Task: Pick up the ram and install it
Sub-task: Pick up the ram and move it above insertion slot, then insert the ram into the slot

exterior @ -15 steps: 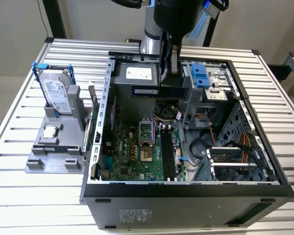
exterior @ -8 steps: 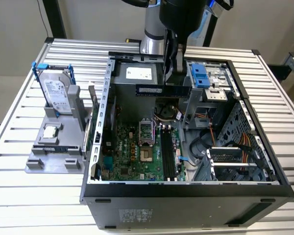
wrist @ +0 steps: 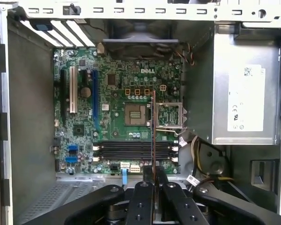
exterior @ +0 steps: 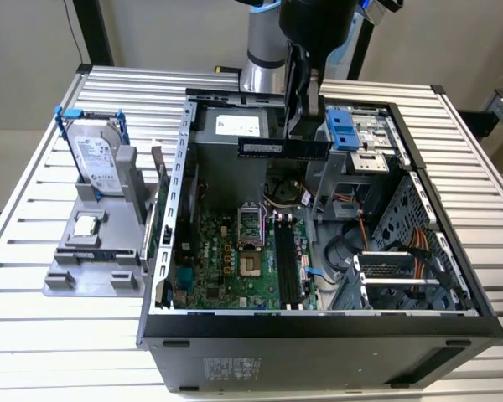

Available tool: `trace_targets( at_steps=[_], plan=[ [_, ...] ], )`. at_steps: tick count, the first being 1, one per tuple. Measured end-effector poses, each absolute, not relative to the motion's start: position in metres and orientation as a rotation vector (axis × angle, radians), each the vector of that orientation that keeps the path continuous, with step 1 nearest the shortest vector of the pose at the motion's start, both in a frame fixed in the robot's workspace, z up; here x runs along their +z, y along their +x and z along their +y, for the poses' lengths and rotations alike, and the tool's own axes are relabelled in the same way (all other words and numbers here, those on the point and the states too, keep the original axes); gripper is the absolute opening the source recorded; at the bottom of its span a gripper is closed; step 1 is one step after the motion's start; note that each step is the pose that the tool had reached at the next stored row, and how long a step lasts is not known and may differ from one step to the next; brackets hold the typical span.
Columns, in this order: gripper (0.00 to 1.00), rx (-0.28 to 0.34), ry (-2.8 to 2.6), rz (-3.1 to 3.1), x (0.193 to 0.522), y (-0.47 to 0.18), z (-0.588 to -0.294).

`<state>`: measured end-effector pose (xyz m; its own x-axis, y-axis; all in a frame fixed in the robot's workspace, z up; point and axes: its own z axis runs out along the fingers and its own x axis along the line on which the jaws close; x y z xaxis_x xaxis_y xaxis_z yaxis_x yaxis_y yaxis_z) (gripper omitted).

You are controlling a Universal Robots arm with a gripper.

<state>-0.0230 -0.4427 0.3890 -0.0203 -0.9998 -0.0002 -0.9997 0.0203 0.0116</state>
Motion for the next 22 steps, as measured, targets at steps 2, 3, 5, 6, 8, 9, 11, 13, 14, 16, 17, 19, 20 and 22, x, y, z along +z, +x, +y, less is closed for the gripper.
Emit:
trace_targets(
  at_steps=[2, 3, 5, 6, 8, 9, 11, 13, 14, 16, 17, 19, 20, 22],
  plan=[
    [0.0, -0.013, 2.194, -2.238, 0.389, -0.021, -0.44],
    [0.0, -0.013, 2.194, -2.237, 0.389, -0.02, -0.439],
    [0.0, -0.013, 2.194, -2.237, 0.389, -0.018, -0.438],
    [0.0, -0.013, 2.195, -2.237, 0.389, -0.016, -0.437],
    [0.0, -0.013, 2.195, -2.237, 0.389, -0.013, -0.437],
    [0.0, -0.013, 2.195, -2.237, 0.389, -0.011, -0.437],
    [0.0, -0.013, 2.195, -2.237, 0.389, -0.008, -0.437],
    [0.0, -0.013, 2.195, -2.237, 0.389, -0.005, -0.437],
    [0.0, -0.013, 2.195, -2.237, 0.389, -0.004, -0.437],
    [0.0, -0.013, 2.195, -2.237, 0.389, -0.001, -0.437],
    [0.0, -0.013, 2.195, -2.237, 0.389, 0.001, -0.437],
    [0.0, -0.013, 2.194, -2.237, 0.389, 0.007, -0.437],
    [0.0, -0.013, 2.195, -2.237, 0.389, 0.007, -0.437],
    [0.0, -0.013, 2.194, -2.237, 0.389, 0.007, -0.437]
  ],
)
